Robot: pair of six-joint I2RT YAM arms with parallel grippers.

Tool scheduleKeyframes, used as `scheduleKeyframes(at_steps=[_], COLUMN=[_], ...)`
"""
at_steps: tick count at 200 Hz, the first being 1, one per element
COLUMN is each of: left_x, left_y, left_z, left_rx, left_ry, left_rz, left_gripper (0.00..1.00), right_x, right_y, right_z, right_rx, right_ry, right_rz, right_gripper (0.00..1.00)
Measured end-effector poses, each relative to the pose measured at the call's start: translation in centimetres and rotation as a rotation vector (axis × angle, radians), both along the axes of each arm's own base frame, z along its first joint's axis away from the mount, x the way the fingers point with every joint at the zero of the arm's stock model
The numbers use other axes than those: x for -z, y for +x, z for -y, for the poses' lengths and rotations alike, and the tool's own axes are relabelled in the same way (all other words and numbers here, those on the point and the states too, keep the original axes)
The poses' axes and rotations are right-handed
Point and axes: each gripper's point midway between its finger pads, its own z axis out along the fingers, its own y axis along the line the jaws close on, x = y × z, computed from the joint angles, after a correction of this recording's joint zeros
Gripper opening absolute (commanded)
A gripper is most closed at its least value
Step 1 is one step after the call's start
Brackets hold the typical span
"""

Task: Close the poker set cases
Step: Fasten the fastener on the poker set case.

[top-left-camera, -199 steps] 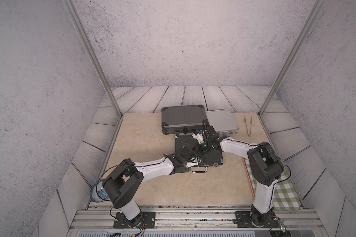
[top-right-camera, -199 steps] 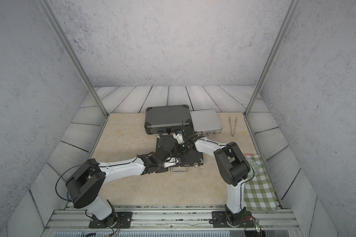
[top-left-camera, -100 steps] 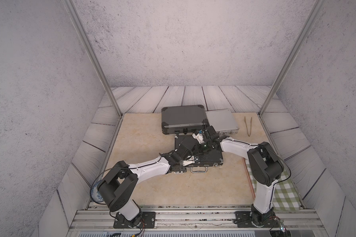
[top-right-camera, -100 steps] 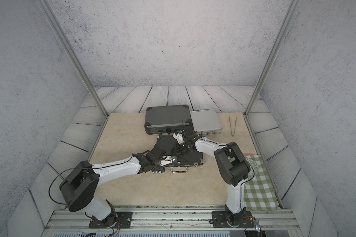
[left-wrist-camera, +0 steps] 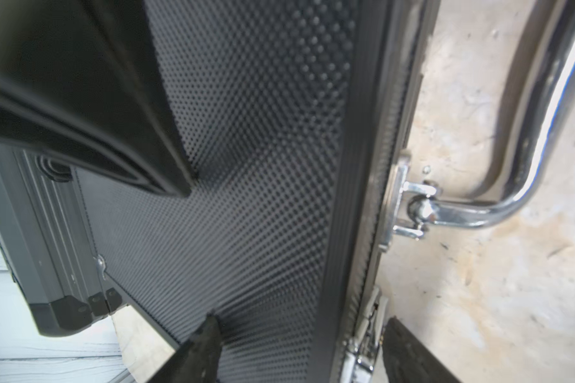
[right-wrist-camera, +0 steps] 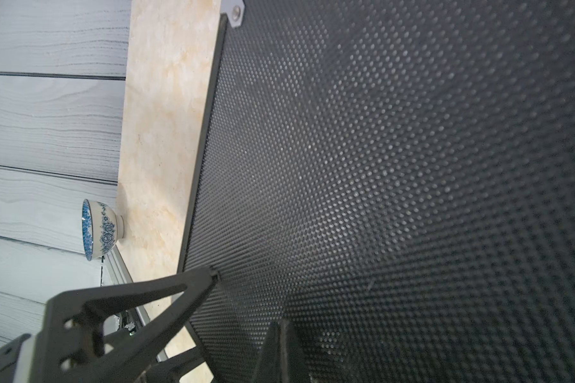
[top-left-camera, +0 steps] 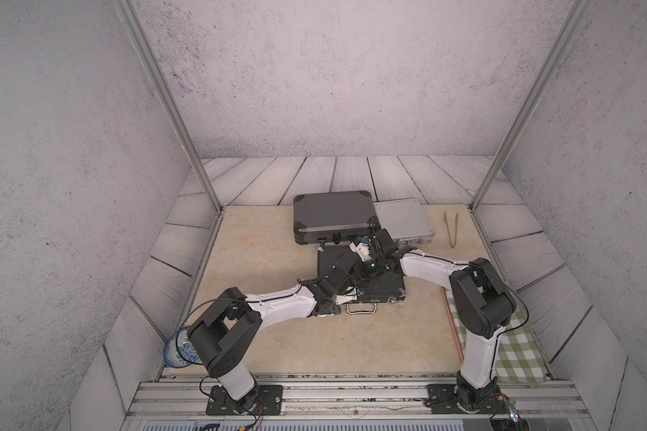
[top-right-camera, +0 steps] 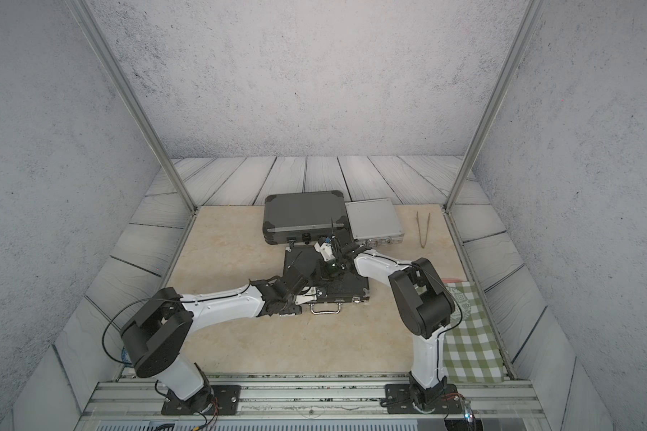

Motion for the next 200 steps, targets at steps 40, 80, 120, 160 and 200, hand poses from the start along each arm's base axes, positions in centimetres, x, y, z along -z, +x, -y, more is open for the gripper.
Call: scheduleKeyframes(at_steps=[40, 80, 120, 160, 200], left_x=[0.2, 0.3, 0.7, 0.8, 0.7], left_y=[0.2, 0.2, 0.7, 0.6, 0.5], left_z=[0.3, 0.4, 0.6, 0.7, 0.9], left_rx=[-0.018, -0.022, -0.032, -0.029, -0.022], left_ry=[-0.030, -0.037, -0.003, 0.034, 0.032], left_rz=[-0.017, -0.022, 0.002, 0.017, 0.020], left_gripper=[0.89, 0.91, 0.91, 0.82, 0.77], right_x=[0.0, 0.0, 0.0, 0.0, 0.0], right_y=[0.0, 0.0, 0.0, 0.0, 0.0], right_z=[0.0, 0.0, 0.0, 0.0, 0.0], right_rx=[0.000, 0.000, 0.000, 0.000, 0.000], right_ry=[0.000, 0.000, 0.000, -0.001, -0.001], right_rz=[0.000, 0.000, 0.000, 0.001, 0.001], right_gripper=[0.04, 0.04, 0.04, 0.04, 0.05])
